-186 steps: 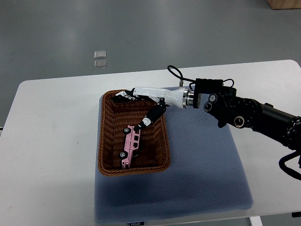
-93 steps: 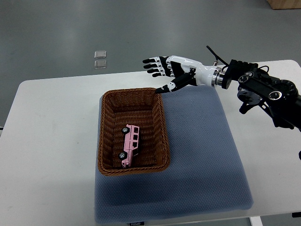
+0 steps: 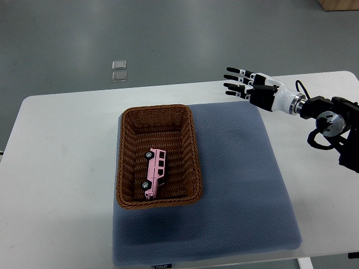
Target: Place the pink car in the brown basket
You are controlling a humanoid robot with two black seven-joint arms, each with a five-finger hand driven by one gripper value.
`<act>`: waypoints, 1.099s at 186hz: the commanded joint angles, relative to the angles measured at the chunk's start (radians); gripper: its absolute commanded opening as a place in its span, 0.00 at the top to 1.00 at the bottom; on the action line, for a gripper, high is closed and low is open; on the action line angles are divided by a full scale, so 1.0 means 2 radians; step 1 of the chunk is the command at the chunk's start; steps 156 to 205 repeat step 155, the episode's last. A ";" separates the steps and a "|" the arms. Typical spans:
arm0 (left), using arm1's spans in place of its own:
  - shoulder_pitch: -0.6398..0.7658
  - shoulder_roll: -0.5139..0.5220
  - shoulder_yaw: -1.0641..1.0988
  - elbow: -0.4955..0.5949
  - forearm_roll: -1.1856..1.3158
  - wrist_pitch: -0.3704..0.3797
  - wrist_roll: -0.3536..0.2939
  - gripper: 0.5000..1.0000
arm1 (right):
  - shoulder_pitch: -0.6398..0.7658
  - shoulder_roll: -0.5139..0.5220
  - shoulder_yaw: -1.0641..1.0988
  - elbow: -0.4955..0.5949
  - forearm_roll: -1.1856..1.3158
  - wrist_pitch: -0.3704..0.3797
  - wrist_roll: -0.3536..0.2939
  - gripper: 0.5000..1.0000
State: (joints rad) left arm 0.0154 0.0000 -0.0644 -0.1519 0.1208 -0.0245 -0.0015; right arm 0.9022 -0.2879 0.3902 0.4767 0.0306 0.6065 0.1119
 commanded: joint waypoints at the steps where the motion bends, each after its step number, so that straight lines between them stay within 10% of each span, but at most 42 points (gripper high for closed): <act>1: 0.000 0.000 0.000 0.000 0.000 0.000 0.000 0.00 | -0.009 0.001 0.001 -0.001 0.032 -0.007 -0.004 0.19; 205: 0.000 0.000 0.000 0.000 0.000 0.000 0.000 0.00 | -0.035 0.000 0.002 -0.006 0.038 -0.006 0.002 0.17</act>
